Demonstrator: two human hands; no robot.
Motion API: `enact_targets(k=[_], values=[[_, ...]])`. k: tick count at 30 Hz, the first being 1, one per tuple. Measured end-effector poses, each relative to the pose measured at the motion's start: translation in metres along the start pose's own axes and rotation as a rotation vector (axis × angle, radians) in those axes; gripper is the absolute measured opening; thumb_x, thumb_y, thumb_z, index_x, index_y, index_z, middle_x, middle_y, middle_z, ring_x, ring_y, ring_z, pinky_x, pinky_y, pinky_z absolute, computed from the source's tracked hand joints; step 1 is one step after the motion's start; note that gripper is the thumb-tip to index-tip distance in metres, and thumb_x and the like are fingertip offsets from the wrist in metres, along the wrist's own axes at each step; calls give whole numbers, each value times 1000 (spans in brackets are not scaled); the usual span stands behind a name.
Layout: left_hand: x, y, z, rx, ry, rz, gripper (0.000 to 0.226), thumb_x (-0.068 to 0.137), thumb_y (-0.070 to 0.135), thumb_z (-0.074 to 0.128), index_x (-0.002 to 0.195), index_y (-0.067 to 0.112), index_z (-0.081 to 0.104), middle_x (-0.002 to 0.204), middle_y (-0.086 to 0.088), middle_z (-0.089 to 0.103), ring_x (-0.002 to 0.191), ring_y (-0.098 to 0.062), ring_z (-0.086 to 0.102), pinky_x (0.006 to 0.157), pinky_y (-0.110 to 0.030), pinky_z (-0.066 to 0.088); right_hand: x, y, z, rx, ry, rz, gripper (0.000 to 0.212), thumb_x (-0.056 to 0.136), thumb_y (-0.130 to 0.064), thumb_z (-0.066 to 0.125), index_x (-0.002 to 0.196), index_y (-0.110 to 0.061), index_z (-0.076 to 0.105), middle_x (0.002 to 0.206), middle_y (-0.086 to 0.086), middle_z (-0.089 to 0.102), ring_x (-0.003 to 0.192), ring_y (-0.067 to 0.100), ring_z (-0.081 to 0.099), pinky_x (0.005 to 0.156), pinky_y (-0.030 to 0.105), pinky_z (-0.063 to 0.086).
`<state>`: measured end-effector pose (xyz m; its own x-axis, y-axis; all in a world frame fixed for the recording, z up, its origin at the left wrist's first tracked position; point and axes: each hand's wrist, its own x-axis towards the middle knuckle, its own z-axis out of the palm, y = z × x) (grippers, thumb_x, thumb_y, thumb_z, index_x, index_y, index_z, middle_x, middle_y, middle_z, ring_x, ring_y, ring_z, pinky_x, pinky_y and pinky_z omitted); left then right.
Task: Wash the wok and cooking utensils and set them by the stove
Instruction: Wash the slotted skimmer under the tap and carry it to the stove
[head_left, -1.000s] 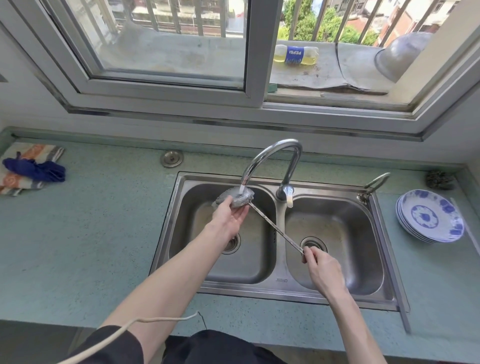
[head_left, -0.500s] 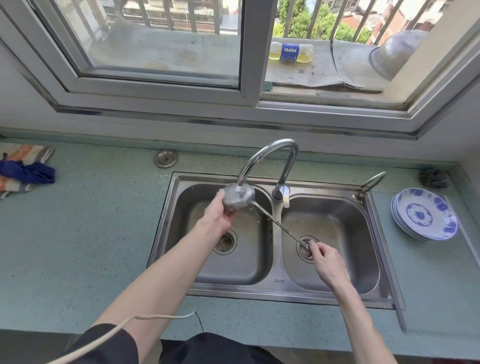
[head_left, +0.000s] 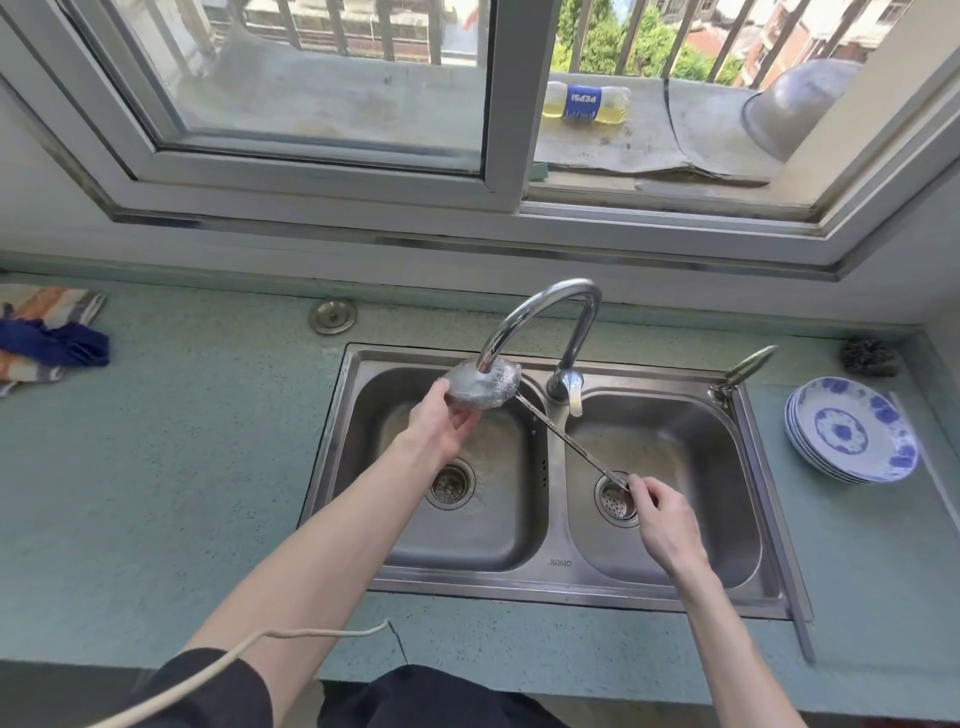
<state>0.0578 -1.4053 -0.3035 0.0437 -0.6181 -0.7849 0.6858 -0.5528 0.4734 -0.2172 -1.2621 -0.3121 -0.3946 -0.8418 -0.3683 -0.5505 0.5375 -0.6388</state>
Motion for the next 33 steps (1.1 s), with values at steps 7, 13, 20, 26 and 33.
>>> enact_targets(k=[7, 13, 20, 26, 33], values=[[5, 17, -17, -84, 88, 1, 22, 103, 25, 55, 117, 10, 60, 86, -10, 67, 70, -20, 64, 42, -28, 56, 2, -21, 15, 21, 25, -94, 35, 106, -34, 51, 83, -13, 67, 85, 5, 68, 82, 28, 59, 75, 41, 40], [3, 24, -24, -167, 4, 25, 35, 103, 21, 55, 131, -1, 54, 107, -24, 69, 90, -31, 71, 66, -37, 64, 9, -48, 35, 9, 45, -161, 32, 107, -30, 51, 93, -9, 72, 94, 6, 69, 88, 27, 59, 76, 34, 36], [3, 21, -16, -91, -114, 35, 14, 106, 20, 48, 99, 10, 54, 108, -15, 73, 108, -30, 69, 97, -39, 55, 10, -78, 58, 3, 25, -223, 39, 109, -22, 46, 78, -2, 60, 79, 15, 64, 76, 33, 53, 69, 37, 29], [2, 5, -4, 82, -165, 107, 13, 104, 16, 53, 97, 10, 63, 91, -5, 72, 78, -18, 68, 95, -38, 53, 13, -107, 76, 20, 25, -271, 37, 109, -22, 45, 77, -7, 56, 80, 12, 62, 77, 30, 52, 69, 34, 26], [7, -1, 0, 55, -158, 252, 11, 100, 0, 56, 110, 1, 59, 101, -20, 72, 82, -27, 74, 81, -40, 63, 18, -128, 87, 18, -16, -330, 35, 108, -20, 47, 87, 2, 63, 93, 19, 66, 91, 35, 59, 80, 38, 34]])
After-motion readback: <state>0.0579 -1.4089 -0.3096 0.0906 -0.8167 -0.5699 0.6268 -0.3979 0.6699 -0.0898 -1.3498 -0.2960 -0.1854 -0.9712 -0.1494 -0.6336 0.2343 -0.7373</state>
